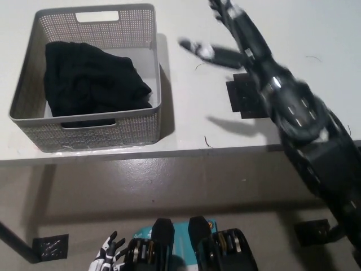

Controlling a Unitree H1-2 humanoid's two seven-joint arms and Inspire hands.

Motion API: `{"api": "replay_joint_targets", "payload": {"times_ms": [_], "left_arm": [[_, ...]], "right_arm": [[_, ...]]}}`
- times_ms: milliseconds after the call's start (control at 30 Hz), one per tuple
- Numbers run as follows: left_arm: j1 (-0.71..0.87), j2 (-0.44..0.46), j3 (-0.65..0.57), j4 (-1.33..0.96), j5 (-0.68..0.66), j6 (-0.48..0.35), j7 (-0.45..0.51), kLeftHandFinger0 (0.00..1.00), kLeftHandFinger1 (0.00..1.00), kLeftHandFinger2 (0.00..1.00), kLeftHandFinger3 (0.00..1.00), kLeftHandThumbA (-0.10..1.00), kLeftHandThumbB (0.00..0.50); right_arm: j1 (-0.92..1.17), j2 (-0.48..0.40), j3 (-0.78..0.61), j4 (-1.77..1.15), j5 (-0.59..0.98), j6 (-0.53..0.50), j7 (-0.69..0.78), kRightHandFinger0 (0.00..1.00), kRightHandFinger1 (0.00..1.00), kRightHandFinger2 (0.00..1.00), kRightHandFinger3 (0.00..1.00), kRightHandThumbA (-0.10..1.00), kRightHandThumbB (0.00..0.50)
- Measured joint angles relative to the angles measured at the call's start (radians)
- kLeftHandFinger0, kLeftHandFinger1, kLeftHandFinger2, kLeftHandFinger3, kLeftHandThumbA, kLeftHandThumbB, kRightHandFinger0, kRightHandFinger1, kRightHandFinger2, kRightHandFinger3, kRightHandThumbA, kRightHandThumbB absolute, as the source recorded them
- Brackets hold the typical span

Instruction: Use the right hand to pick up a t shirt on the right hand side and place it into a contianer on the left side

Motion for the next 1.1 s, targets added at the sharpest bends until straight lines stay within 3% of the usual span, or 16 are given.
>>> {"api": "replay_joint_targets", "payload": {"times_ms": [100,167,233,367,467,533,567,667,700,733,767,967,1100], "left_arm": [[0.0,0.001,0.011,0.0,-0.001,0.0,0.0,0.78,0.91,0.94,1.0,0.94,0.408],[0.0,0.001,0.02,0.001,-0.002,0.0,0.0,0.8,0.93,0.96,1.0,0.94,0.376],[0.0,0.004,0.027,0.002,-0.004,0.0,0.0,0.83,0.94,0.96,1.0,0.95,0.371],[0.0,0.014,0.048,0.005,-0.015,-0.006,0.0,0.85,0.95,0.96,1.0,0.96,0.316],[0.0,0.021,0.074,0.02,-0.023,-0.029,0.0,0.84,0.95,0.96,1.0,0.91,0.334],[0.001,0.023,0.086,0.032,-0.028,-0.049,0.0,0.84,0.95,0.97,1.0,0.91,0.321],[0.002,0.023,0.092,0.036,-0.031,-0.06,0.0,0.83,0.94,0.96,1.0,0.91,0.337],[0.001,0.021,0.107,0.056,-0.035,-0.091,0.001,0.85,0.95,0.97,1.0,0.92,0.339],[0.001,0.02,0.111,0.063,-0.035,-0.1,0.002,0.88,0.96,0.97,1.0,0.92,0.324],[0.001,0.019,0.115,0.067,-0.035,-0.106,0.002,0.9,0.98,0.98,1.0,0.93,0.319],[0.001,0.018,0.116,0.068,-0.035,-0.108,0.002,0.92,0.99,1.0,1.0,0.94,0.313],[0.001,0.017,0.133,0.075,-0.035,-0.142,0.004,0.94,1.0,1.0,1.0,0.93,0.346],[0.0,0.017,0.135,0.079,-0.034,-0.16,0.004,0.94,1.0,1.0,1.0,0.93,0.324]], "right_arm": [[0.106,-0.041,-0.001,-0.105,-0.015,0.0,0.005,1.0,1.0,1.0,1.0,0.74,0.299],[0.199,-0.074,-0.007,-0.184,-0.027,0.0,0.007,1.0,1.0,1.0,1.0,0.81,0.317],[0.291,-0.103,-0.019,-0.265,-0.036,0.0,0.009,1.0,1.0,1.0,1.0,0.85,0.294],[0.497,-0.154,-0.052,-0.416,-0.059,-0.01,0.011,1.0,1.0,1.0,1.0,0.82,0.275],[0.68,-0.179,-0.071,-0.453,-0.081,-0.041,0.011,1.0,1.0,1.0,1.0,0.82,0.269],[0.799,-0.181,-0.076,-0.436,-0.091,-0.069,0.011,1.0,1.0,1.0,1.0,0.83,0.267],[0.849,-0.181,-0.077,-0.423,-0.098,-0.083,0.011,1.0,1.0,1.0,1.0,0.83,0.264],[0.956,-0.179,-0.077,-0.354,-0.125,-0.129,0.01,1.0,1.0,1.0,1.0,0.85,0.203],[0.983,-0.178,-0.077,-0.322,-0.133,-0.146,0.01,1.0,1.0,1.0,1.0,0.86,0.206],[1.002,-0.176,-0.077,-0.292,-0.139,-0.161,0.009,1.0,1.0,1.0,1.0,0.93,0.237],[1.007,-0.176,-0.077,-0.283,-0.141,-0.165,0.009,1.0,1.0,1.0,1.0,1.0,0.237],[1.057,-0.151,-0.077,-0.076,-0.197,-0.254,-0.001,1.0,1.0,1.0,1.0,1.0,0.209],[1.053,-0.132,-0.083,0.012,-0.234,-0.32,-0.012,1.0,1.0,1.0,1.0,1.0,0.216]]}}
